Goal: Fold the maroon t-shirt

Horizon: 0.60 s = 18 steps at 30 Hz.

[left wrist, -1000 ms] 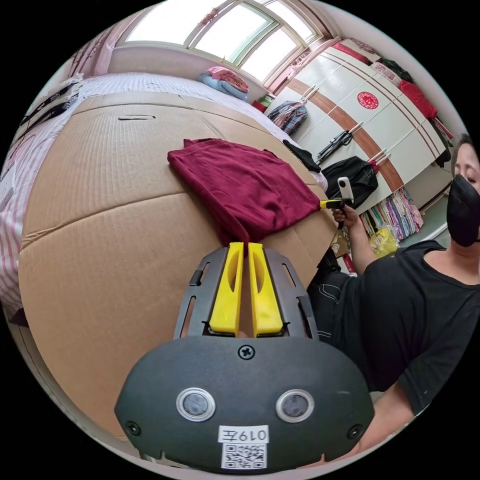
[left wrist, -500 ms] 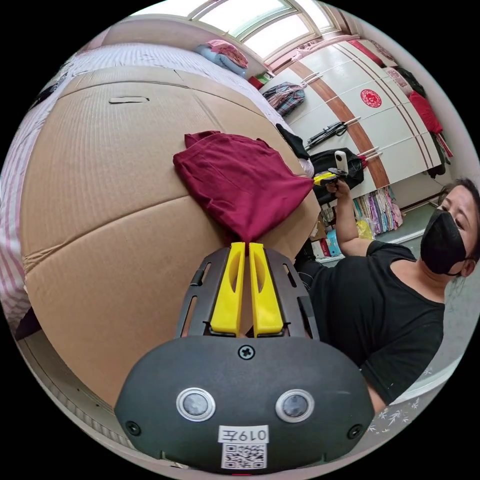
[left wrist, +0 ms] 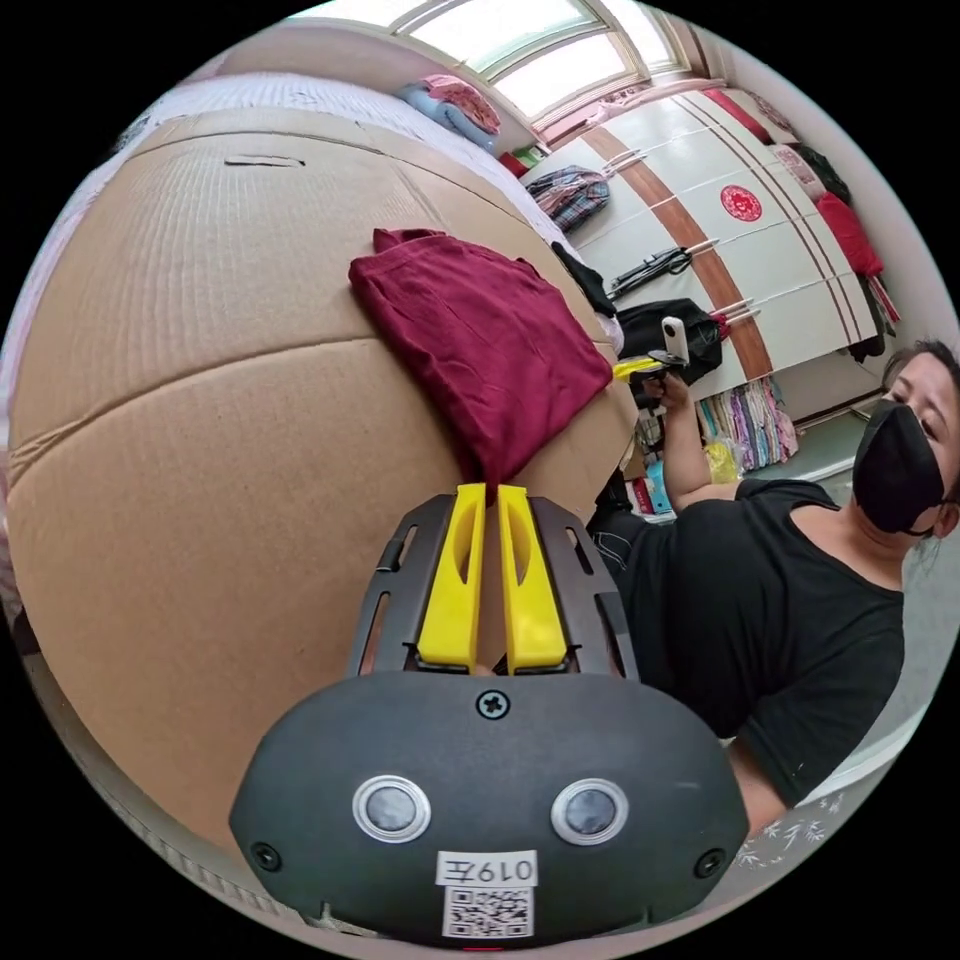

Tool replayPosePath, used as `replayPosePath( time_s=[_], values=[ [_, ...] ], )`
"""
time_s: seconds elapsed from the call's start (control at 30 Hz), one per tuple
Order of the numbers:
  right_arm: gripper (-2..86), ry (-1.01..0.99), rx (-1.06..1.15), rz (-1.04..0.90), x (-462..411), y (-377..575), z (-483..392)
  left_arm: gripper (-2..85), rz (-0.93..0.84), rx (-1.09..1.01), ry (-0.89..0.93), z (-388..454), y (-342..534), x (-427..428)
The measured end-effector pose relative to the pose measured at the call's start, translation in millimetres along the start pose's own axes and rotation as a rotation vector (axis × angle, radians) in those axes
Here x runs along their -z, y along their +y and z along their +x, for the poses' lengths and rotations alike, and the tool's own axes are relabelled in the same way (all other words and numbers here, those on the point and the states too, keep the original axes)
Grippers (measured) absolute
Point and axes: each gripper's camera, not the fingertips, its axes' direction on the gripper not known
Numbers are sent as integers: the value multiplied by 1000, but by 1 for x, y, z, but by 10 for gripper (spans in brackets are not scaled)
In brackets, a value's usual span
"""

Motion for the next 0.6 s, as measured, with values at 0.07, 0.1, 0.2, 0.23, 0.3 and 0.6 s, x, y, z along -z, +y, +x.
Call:
replayPosePath(
  time_s=[0.07,0.1,0.2,0.23,0.3,0.6],
  values=[
    [62,182,12,51,-16,17,-38,15,-3,-64,-80,28,5,7],
    [62,236,22,69,-20,20,-50,15,11,-119,-170,50,10,13],
    [52,531,135,210,-55,26,-130,14,105,-264,-439,118,26,24],
    [39,662,188,267,-77,24,-165,15,130,-282,-491,132,30,26],
    [13,808,263,392,-113,20,-213,18,182,-306,-642,176,39,28],
    [-5,639,586,584,-320,-44,-362,72,304,-286,-667,289,62,36]
  ],
)
